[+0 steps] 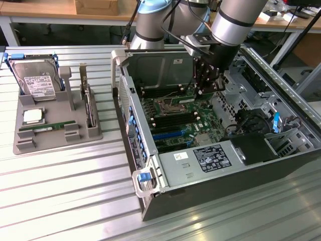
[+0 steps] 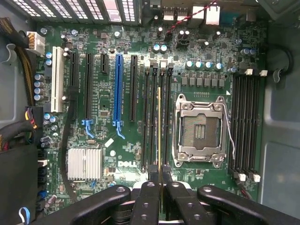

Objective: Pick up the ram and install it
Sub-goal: 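Insert the ram into the slot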

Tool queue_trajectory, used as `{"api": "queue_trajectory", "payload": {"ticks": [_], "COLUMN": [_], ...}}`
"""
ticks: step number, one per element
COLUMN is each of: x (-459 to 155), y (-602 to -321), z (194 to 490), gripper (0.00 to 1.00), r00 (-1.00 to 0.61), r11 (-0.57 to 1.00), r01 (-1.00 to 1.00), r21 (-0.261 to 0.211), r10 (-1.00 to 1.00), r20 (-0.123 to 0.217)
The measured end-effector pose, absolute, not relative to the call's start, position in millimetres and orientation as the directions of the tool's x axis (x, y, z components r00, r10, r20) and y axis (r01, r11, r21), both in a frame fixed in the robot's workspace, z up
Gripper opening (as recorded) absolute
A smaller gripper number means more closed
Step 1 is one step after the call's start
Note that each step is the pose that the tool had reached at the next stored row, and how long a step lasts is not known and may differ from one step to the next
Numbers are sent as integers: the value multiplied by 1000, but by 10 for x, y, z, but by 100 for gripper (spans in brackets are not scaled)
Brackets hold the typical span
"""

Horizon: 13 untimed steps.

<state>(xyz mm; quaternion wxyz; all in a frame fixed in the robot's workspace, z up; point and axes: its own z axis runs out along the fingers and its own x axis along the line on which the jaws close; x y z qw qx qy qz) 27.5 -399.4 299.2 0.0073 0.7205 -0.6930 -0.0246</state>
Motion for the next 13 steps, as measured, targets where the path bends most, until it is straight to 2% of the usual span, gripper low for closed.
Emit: {"api": "queue_trajectory", "payload": {"ticks": [13], "x": [275], "y": [-3994], "z": [2950], "gripper": [12], "r00": [38], "r11": [-40], "r01": [-998], "r21": [44], "r10": [-999], "r20": [-25]}}
